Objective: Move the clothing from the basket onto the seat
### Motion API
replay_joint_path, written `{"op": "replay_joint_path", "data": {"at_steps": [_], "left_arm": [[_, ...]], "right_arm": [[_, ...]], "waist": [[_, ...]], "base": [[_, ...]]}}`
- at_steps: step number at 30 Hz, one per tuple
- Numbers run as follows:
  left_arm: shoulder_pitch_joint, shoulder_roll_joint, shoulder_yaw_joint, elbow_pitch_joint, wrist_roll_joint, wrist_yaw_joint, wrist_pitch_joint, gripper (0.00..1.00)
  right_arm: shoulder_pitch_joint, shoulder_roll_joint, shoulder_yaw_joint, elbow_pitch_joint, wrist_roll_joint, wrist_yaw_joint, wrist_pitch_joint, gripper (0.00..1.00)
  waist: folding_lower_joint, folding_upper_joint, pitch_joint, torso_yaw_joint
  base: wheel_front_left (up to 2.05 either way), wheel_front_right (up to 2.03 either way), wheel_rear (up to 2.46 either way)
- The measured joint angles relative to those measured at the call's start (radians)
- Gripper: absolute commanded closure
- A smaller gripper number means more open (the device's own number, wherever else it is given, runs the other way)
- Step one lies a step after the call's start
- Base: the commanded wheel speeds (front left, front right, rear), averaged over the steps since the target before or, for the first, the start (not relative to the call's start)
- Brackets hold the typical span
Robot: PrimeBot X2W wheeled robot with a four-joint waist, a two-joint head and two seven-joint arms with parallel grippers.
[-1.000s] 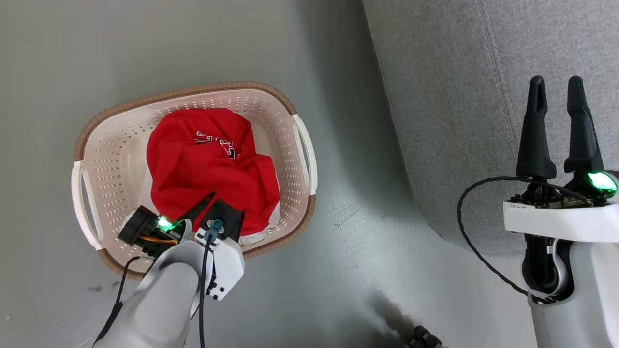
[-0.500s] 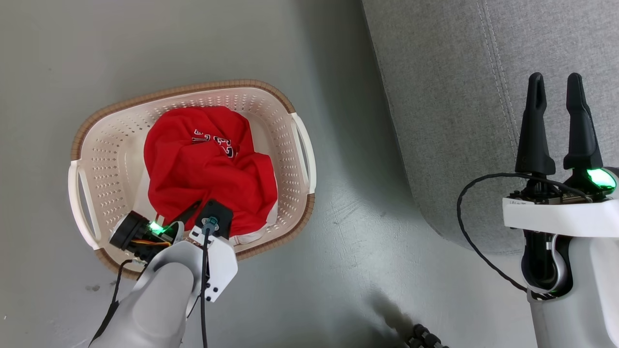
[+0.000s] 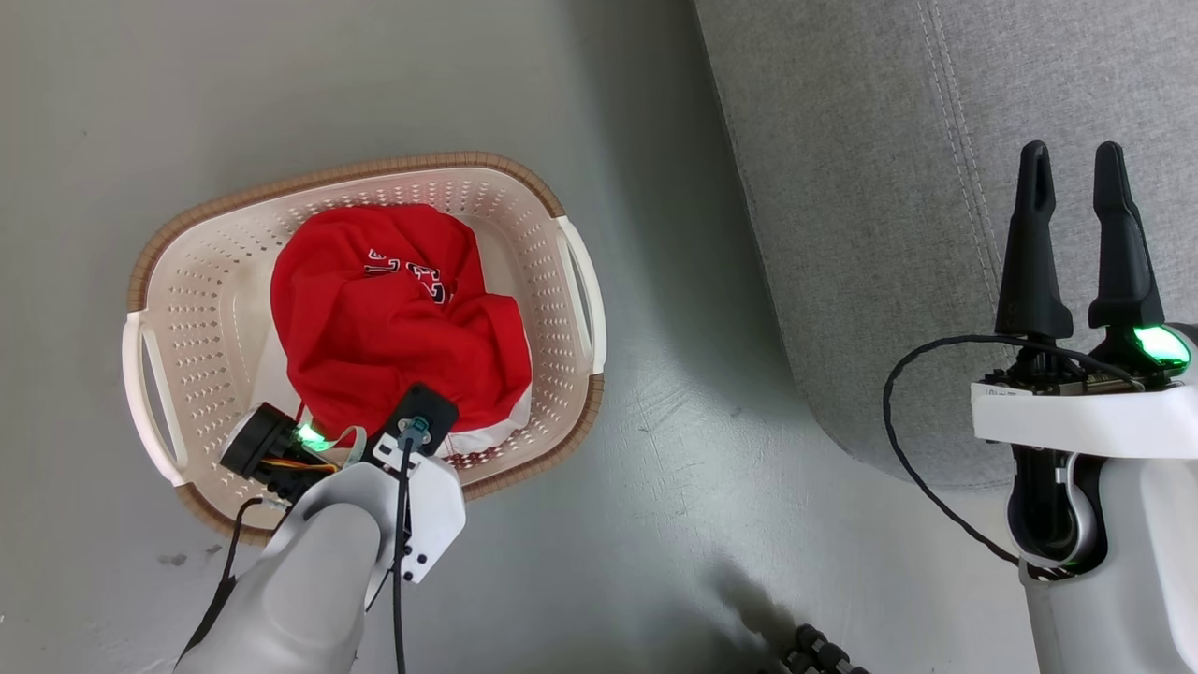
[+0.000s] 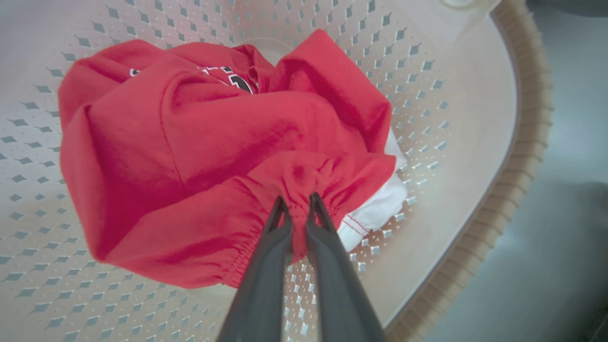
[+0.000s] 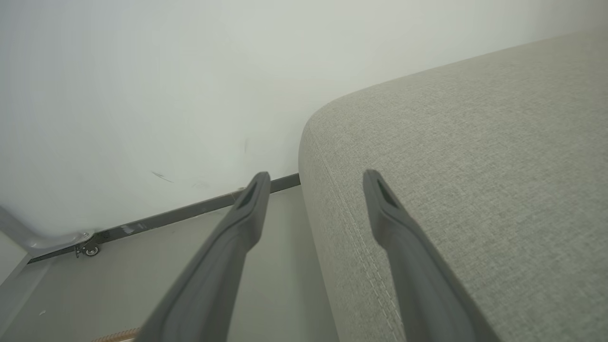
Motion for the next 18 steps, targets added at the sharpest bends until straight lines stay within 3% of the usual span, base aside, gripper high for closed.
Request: {"op": "replay_joint_path", "data": {"at_steps": [9, 18], "left_arm": [[-0.010, 0.000, 0.000, 0.007, -0.002, -0.003, -0.038, 1.00], [-0.014, 0.002, 0.026, -0.012, -0.021, 0.028, -0.121, 1.00]], "right_arm": [[-0.024, 0.000, -0.002, 0.002, 0.009, 0.000, 0.000, 0.00], [-0.025, 0.000, -0.003, 0.013, 0.008, 0.000, 0.000, 0.00]], "waist": [[0.0000, 0.0000, -0.011, 0.002], [0.0000, 0.0000, -0.038, 0.012]], "base": [[0.00, 0.00, 0.00], [0.00, 0.00, 0.00]]}}
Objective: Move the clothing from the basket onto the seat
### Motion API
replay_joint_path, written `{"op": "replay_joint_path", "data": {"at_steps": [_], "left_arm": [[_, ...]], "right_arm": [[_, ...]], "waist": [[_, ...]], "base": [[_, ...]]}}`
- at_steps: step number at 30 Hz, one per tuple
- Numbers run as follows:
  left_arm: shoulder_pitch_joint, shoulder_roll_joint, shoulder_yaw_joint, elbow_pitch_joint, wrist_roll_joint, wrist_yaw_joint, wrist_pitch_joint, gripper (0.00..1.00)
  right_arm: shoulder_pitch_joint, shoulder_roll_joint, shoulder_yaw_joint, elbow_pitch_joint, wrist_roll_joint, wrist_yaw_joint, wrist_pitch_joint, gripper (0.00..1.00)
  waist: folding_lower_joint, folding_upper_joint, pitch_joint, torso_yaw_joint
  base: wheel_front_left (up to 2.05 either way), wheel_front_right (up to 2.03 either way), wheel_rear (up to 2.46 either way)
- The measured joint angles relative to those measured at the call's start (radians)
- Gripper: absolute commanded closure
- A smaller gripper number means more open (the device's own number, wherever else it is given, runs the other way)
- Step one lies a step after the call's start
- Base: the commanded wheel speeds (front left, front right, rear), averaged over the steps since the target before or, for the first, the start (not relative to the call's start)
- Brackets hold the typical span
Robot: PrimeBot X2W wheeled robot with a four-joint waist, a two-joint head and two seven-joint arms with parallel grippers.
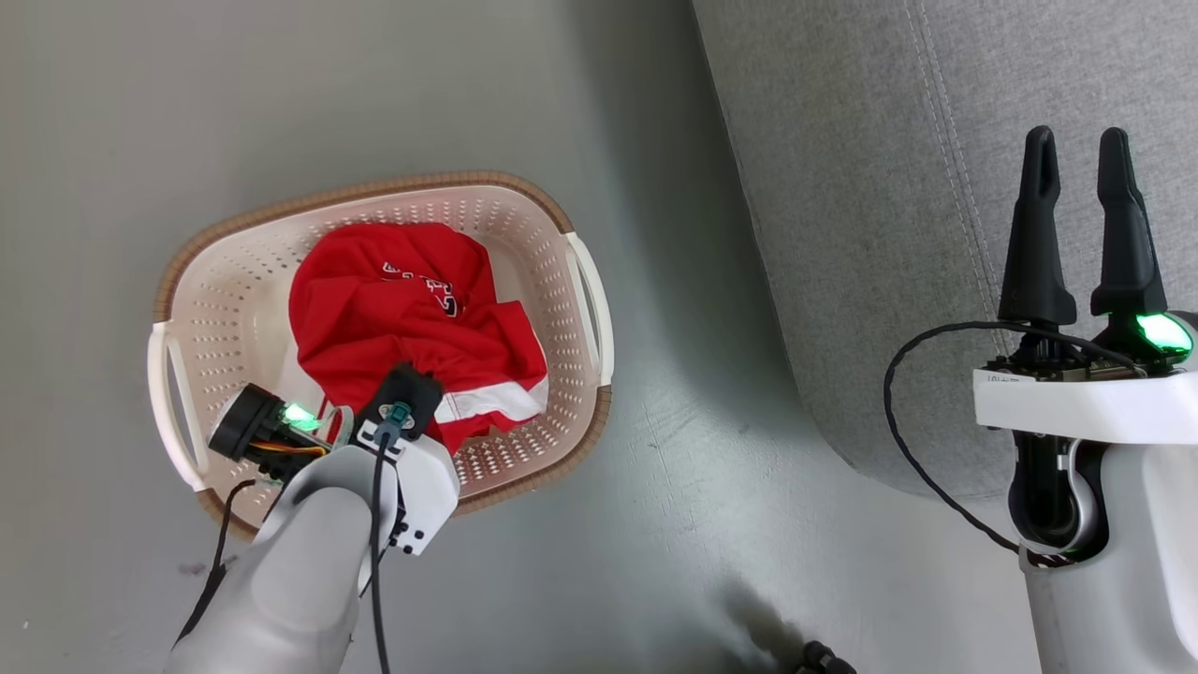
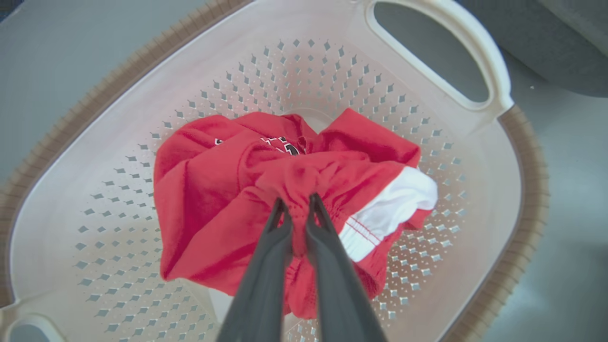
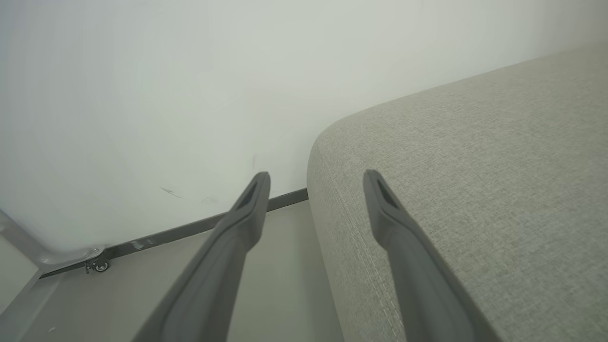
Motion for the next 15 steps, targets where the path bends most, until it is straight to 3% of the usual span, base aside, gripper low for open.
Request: {"op": "replay_joint_path", "data": {"at_steps": [15], "left_arm": [[0.014, -0.009, 0.040, -0.087, -0.048, 0.042, -0.052, 1.00]], "right_arm": [[0.000, 0.000, -0.008, 0.031, -0.047, 0.000, 0.000, 0.00]], "waist": [[0.0000, 0.0000, -0.084, 0.042]], "base": [[0.00, 0.00, 0.00]]}}
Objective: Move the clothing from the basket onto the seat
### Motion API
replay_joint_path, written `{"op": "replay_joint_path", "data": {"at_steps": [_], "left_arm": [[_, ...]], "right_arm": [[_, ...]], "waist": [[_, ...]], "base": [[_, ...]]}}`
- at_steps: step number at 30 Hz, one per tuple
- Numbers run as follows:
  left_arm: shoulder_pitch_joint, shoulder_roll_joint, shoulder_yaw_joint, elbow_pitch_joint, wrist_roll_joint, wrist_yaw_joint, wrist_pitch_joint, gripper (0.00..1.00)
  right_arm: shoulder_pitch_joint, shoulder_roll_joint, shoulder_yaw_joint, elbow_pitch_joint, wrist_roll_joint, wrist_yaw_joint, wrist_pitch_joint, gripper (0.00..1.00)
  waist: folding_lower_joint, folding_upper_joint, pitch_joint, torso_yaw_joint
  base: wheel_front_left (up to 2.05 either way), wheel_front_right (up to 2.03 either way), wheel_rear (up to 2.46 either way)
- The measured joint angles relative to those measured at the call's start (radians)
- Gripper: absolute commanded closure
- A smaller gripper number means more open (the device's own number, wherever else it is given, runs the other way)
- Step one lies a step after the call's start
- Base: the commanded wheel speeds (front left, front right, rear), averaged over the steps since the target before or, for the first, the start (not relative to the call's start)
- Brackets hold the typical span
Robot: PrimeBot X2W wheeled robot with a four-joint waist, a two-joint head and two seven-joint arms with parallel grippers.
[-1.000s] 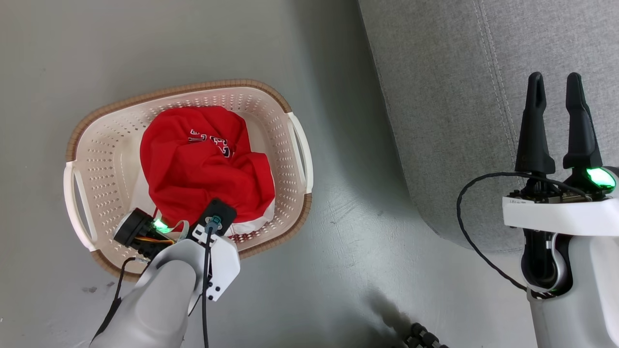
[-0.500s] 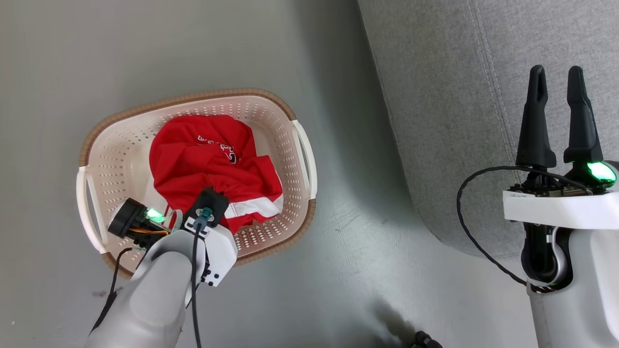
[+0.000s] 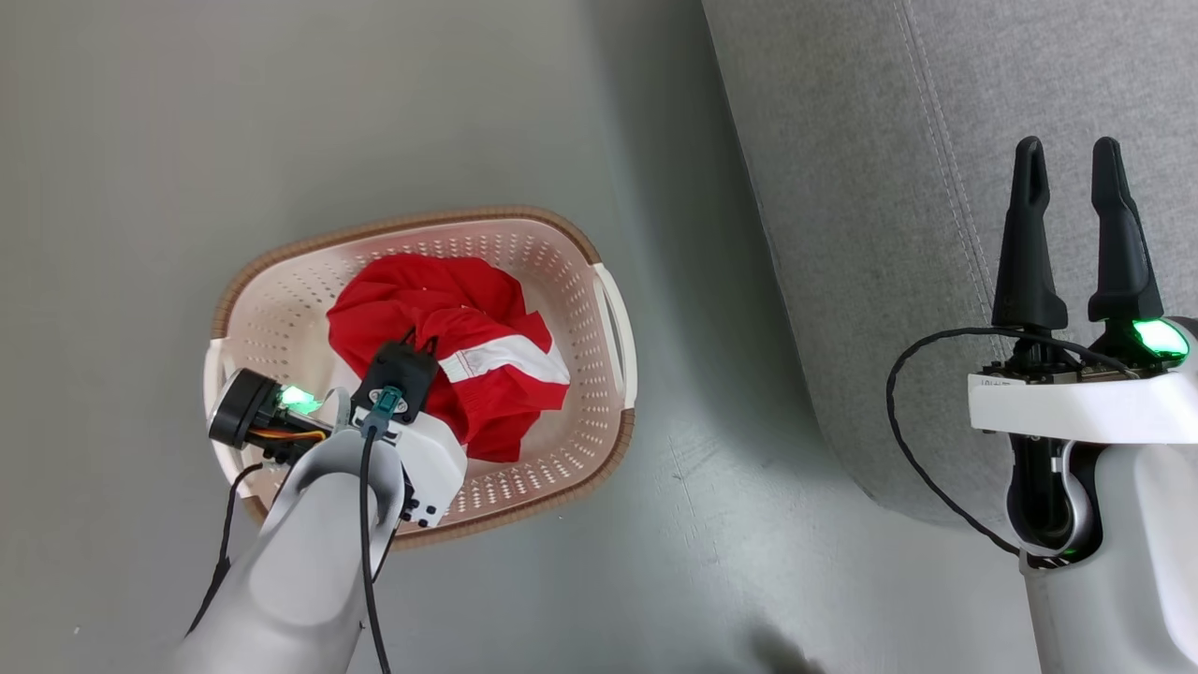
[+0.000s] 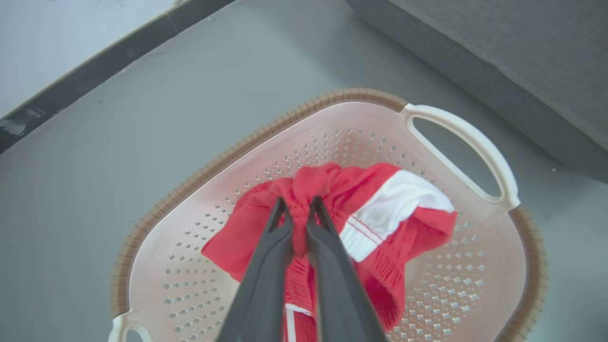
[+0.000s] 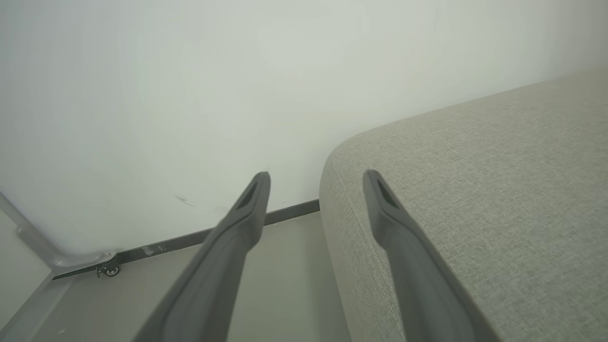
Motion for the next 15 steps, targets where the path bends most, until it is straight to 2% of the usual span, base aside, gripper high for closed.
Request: {"op": "replay_joint_path", "data": {"at_steps": [11, 15], "left_arm": [[0.037, -0.008, 0.028, -0.126, -0.031, 0.019, -0.003, 1.00], [0.048, -0.016, 0.039, -0.225, -0.052, 0.028, -0.003, 1.00]], "right_arm": [[0.004, 0.000, -0.003, 0.023, -0.034, 0.000, 0.000, 0.00], [0.005, -0.001, -0.001, 0.028, -0.049, 0.000, 0.000, 0.00]], "waist": [[0.0000, 0.0000, -0.067, 0.035], [0.0000, 0.0000, -0.096, 0.050]], "base": [[0.00, 0.00, 0.00], [0.00, 0.00, 0.00]]}}
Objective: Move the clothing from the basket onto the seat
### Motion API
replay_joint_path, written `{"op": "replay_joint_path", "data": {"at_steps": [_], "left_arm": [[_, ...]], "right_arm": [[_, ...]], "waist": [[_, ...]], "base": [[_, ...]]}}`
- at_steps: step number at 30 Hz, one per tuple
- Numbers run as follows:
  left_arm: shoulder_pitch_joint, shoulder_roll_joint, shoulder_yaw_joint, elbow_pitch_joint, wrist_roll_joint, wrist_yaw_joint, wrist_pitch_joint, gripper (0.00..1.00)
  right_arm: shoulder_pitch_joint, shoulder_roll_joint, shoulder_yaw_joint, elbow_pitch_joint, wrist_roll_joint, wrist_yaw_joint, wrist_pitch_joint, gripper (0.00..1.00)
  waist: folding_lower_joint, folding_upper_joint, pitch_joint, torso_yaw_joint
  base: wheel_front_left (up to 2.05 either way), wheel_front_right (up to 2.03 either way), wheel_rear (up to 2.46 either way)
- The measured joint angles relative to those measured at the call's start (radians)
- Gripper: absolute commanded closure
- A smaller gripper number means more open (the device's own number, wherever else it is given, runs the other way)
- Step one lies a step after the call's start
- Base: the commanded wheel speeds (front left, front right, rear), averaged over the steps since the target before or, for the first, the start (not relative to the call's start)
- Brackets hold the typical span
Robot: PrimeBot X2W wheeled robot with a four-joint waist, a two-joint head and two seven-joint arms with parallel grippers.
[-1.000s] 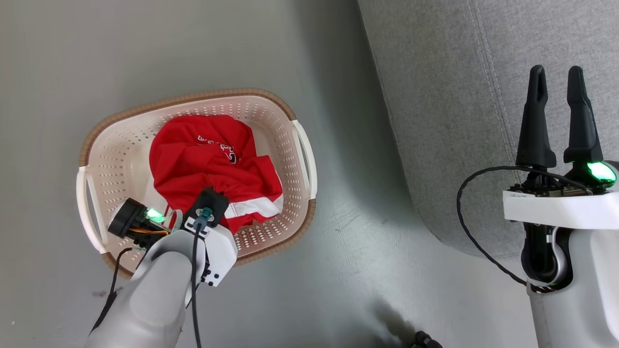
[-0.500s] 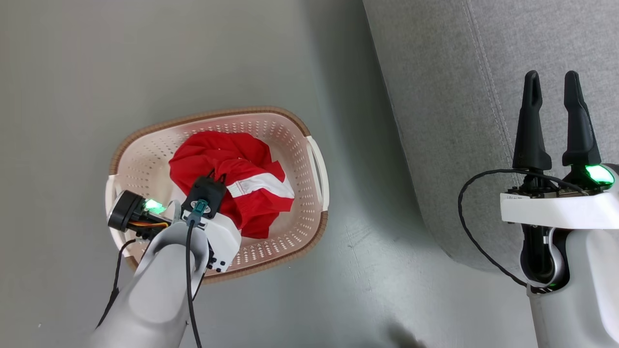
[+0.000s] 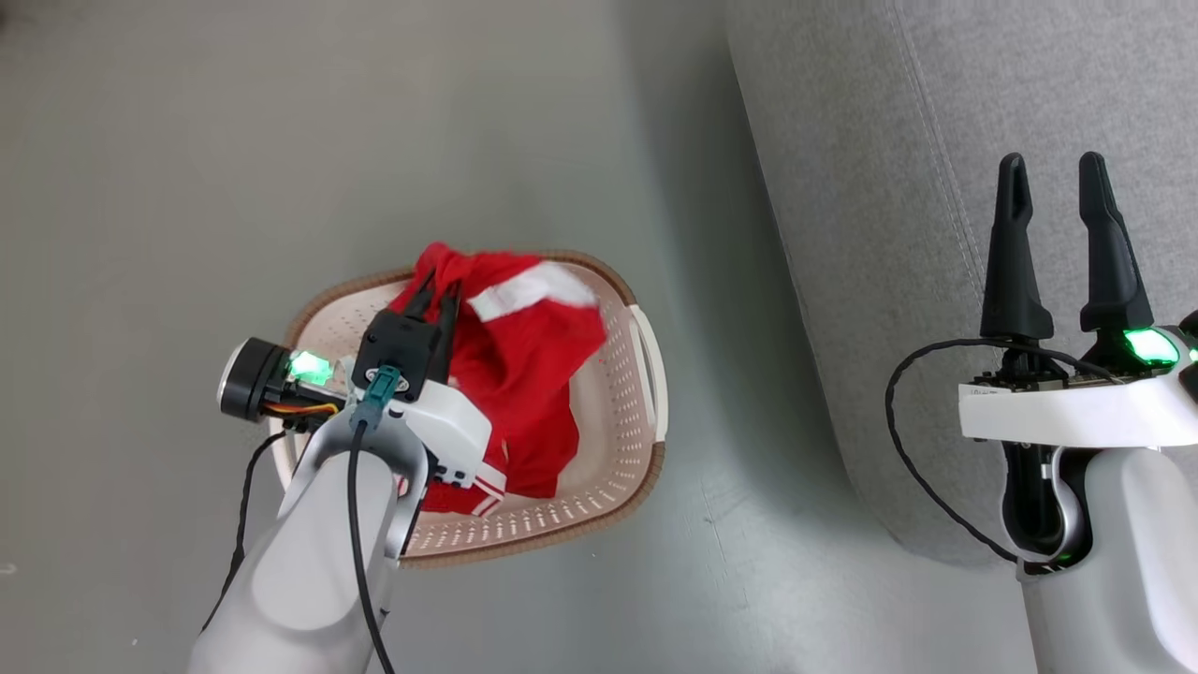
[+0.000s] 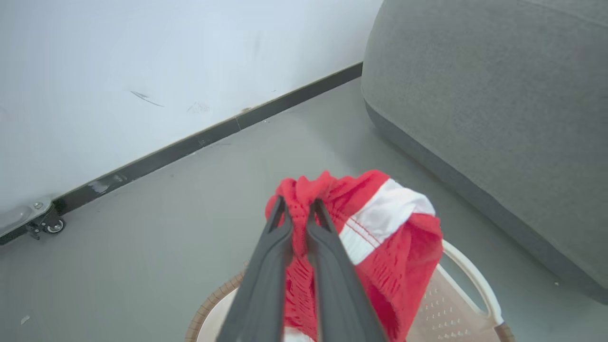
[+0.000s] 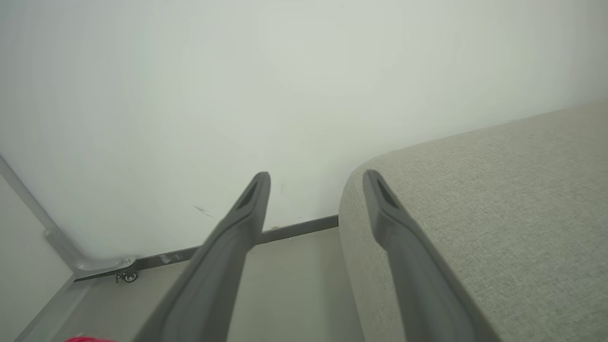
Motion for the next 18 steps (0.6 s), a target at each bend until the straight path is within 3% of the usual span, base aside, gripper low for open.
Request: {"op": "replay_joint_path", "data": {"at_steps": [18], "left_arm": [[0.153, 0.005, 0.046, -0.309, -0.038, 0.035, -0.003, 1.00]], "right_arm": [[0.019, -0.028, 0.031, 0.051, -0.017, 0.000, 0.000, 0.00]], "waist": [[0.0000, 0.0000, -0.152, 0.070]], "base": [[0.00, 0.00, 0.00]]}}
